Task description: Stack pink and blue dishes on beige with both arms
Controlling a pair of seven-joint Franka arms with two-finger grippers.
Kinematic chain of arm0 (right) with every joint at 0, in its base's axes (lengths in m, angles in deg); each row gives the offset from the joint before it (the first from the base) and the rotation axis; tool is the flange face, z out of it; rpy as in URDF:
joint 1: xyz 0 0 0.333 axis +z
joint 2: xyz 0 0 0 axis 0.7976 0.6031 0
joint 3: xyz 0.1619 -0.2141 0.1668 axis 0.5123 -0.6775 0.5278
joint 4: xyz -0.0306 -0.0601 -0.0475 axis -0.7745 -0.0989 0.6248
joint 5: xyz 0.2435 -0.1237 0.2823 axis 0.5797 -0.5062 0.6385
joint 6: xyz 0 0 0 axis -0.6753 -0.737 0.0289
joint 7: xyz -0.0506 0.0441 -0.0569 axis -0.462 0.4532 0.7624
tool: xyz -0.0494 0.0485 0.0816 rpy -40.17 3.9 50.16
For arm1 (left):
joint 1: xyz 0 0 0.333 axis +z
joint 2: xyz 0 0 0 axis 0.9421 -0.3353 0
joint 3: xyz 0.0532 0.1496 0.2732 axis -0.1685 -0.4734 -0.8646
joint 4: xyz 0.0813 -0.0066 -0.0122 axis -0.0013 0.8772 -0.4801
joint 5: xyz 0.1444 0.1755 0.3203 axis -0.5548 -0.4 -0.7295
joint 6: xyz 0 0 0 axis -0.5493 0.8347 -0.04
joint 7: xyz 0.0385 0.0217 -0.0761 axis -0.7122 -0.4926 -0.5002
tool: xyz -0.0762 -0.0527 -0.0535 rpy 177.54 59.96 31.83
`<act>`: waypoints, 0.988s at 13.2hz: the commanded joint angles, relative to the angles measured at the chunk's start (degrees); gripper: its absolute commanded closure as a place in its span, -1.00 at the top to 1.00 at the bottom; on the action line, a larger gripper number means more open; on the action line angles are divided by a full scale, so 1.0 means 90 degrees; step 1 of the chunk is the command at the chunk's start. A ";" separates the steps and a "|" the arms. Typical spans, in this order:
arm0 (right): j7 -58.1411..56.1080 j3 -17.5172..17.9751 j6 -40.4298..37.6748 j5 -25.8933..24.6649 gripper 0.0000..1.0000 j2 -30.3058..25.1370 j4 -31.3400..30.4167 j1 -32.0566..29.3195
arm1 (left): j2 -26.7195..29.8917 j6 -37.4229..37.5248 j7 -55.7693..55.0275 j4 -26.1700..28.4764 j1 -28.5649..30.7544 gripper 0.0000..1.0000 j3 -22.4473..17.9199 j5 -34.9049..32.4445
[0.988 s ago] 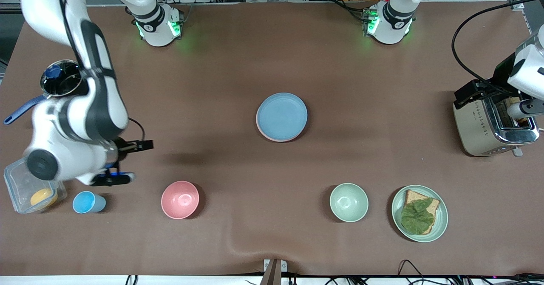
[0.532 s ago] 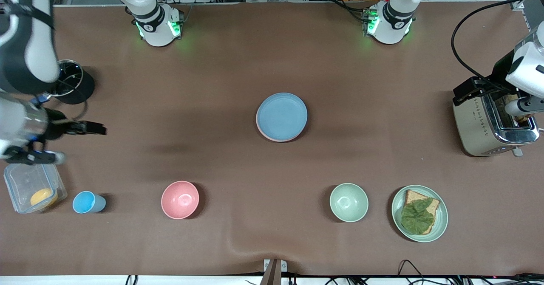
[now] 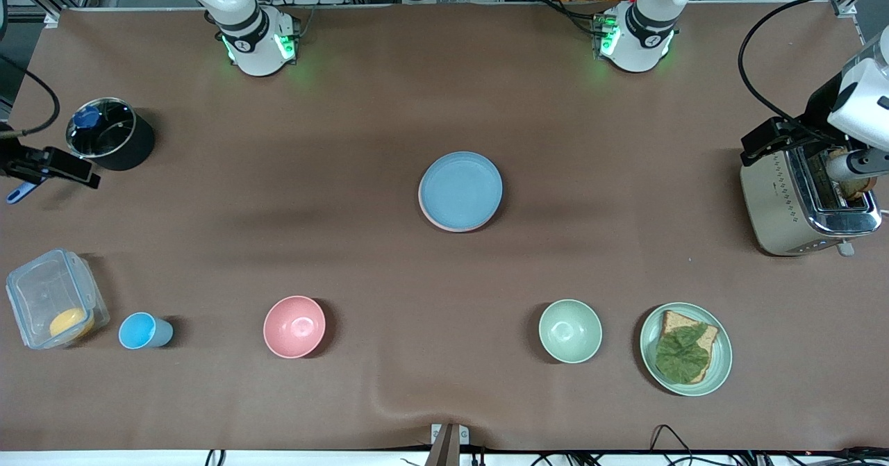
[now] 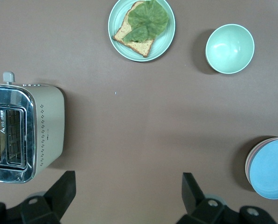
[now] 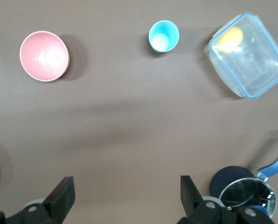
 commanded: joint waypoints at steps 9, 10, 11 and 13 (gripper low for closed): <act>0.0413 0.0461 0.0225 -0.0183 1.00 -0.0209 -0.0163 -0.0191 | 0.0286 0.0094 0.0164 0.0088 0.0041 1.00 -0.0052 0.0194; 0.0413 0.0471 0.0225 -0.0183 1.00 -0.0200 -0.0163 -0.0191 | 0.0286 0.0094 0.0174 0.0069 0.0041 1.00 -0.0052 0.0194; 0.0413 0.0471 0.0235 -0.0193 1.00 -0.0180 -0.0163 -0.0201 | 0.0286 0.0094 0.0174 0.0059 0.0031 1.00 -0.0042 0.0194; 0.0413 0.0461 0.0264 -0.0193 1.00 -0.0132 -0.0124 -0.0210 | 0.0276 0.0094 0.0155 0.0040 0.0031 1.00 -0.0013 0.0174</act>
